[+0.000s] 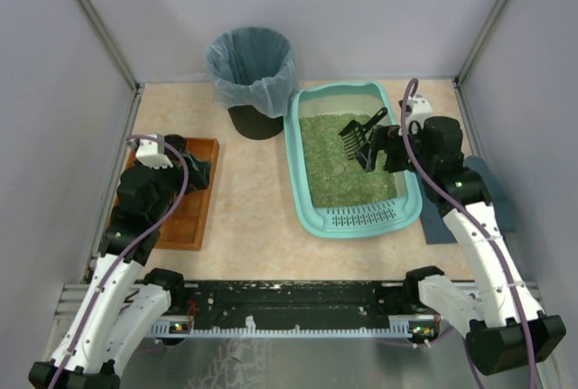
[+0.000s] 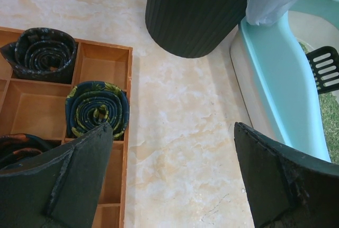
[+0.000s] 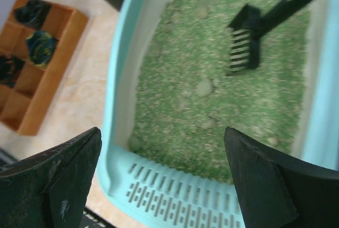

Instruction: Clean the litter box

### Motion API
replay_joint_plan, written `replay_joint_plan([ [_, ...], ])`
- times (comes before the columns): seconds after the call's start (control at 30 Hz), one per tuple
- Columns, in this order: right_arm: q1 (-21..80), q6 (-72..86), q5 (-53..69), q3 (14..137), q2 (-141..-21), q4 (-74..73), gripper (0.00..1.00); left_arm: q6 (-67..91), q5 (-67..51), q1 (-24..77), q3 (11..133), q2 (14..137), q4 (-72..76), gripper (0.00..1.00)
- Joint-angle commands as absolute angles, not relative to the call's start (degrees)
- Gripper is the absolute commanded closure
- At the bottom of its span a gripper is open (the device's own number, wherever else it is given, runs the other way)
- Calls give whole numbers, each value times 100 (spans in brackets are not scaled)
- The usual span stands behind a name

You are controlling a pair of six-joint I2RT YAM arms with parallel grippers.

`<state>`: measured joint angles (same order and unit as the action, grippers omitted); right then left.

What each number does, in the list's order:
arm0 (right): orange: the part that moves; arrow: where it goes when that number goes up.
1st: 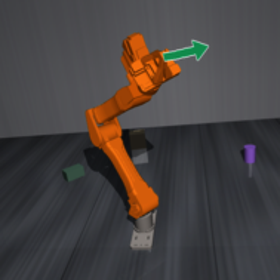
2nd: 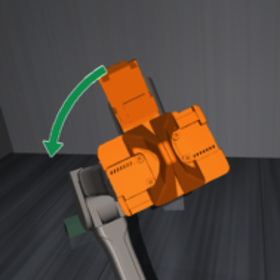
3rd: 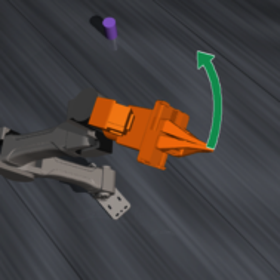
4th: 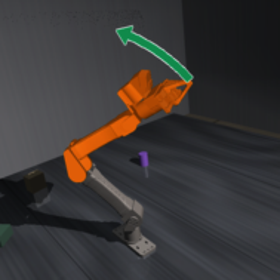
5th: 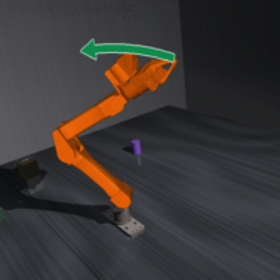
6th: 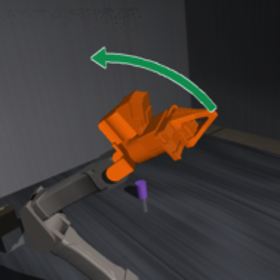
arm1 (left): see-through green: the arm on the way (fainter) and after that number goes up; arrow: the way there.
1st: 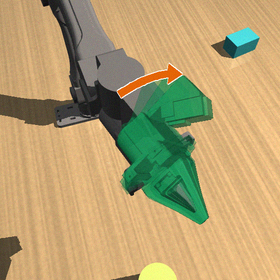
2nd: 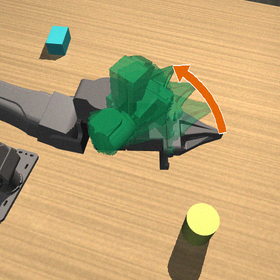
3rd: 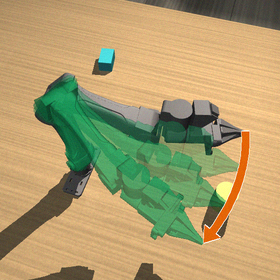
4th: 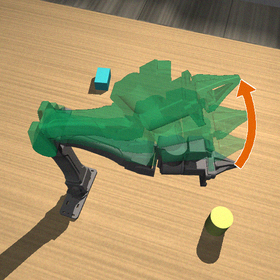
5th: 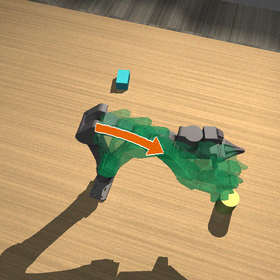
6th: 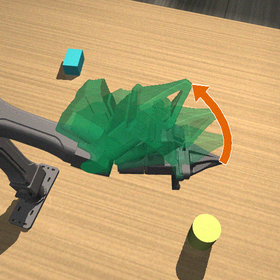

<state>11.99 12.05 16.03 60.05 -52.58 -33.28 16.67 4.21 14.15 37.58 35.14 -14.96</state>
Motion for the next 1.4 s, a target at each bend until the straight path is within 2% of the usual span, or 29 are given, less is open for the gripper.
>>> replay_joint_plan([
  [0.0, 1530, 1865, 2597, 5702, -5555, -2152, 2, 1600, 208, 1433, 3683, 3457, -1390, 0],
  [0.17, 2374, 2177, 2094, 5584, -6264, -1378, 2, 1401, 116, 1432, 3772, 3428, -1669, 0],
  [0.3, 2560, 2543, 2160, 5471, -6917, -606, 2, 1278, 275, 1433, 3788, 3339, -1865, 0],
  [0.47, 2588, 2826, 2172, 5269, -7692, 191, 21, 1295, 288, 1433, 3747, 3227, -1894, 0],
  [0.57, 2676, 2881, 2357, 5289, -8085, 475, 25, 1304, 251, 1432, 3735, 3233, -1881, 0],
  [0.87, 2988, 3268, 2563, 5131, -8709, 1257, 26, 1272, 235, 1433, 3726, 3287, -1852, 0],
  [1.1, 3145, 3375, 2555, 5091, -9165, 1407, 36, 1257, 220, 1433, 3713, 3291, -1846, 0],
  [1.37, 3349, 3652, 2764, 4840, -9375, 1807, 37, 1270, 264, 1434, 3718, 3302, -1863, 0],
])
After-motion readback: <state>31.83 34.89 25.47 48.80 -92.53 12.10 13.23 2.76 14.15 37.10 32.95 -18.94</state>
